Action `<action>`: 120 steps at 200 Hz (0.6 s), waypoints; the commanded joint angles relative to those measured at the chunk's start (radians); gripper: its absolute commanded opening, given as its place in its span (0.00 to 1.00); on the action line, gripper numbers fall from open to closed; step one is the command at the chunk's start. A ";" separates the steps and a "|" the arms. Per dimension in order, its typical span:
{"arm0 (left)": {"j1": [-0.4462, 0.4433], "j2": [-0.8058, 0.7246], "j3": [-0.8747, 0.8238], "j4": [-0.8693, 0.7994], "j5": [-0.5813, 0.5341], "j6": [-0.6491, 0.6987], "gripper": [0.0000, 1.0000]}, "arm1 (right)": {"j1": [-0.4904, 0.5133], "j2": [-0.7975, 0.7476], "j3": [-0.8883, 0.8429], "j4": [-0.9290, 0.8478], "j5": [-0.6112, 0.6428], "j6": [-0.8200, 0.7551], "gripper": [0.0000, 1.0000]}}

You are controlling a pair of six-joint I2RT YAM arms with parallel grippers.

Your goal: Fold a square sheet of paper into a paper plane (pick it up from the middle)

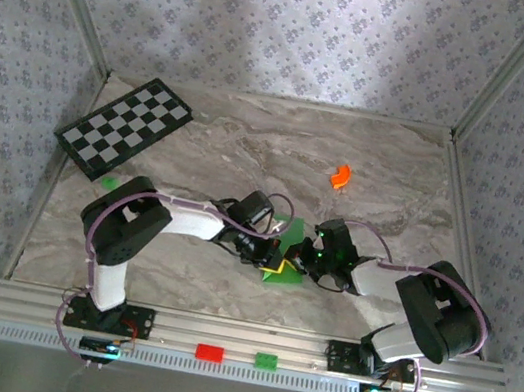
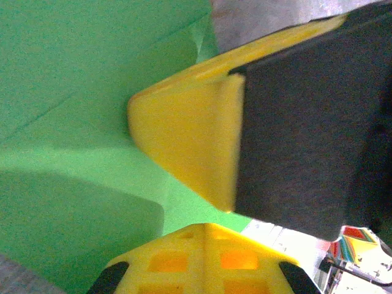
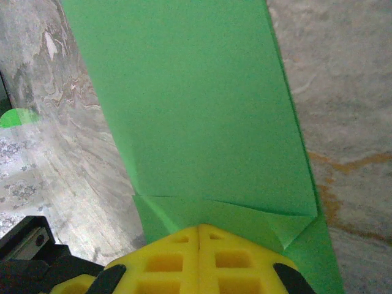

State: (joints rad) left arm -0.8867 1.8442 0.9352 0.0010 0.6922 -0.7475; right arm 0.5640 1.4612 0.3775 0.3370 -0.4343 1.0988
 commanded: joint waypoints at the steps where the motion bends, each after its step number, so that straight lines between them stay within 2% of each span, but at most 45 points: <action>1: -0.013 0.006 -0.018 0.028 0.027 -0.015 0.04 | -0.007 0.014 -0.028 -0.154 0.033 -0.024 0.00; 120: -0.035 0.009 -0.066 0.093 0.026 -0.051 0.04 | -0.010 0.014 -0.020 -0.175 0.038 -0.033 0.00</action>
State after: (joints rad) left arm -0.9115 1.8442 0.8894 0.0639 0.6956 -0.7841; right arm 0.5625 1.4593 0.3786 0.3294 -0.4347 1.0908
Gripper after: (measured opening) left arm 0.049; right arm 0.049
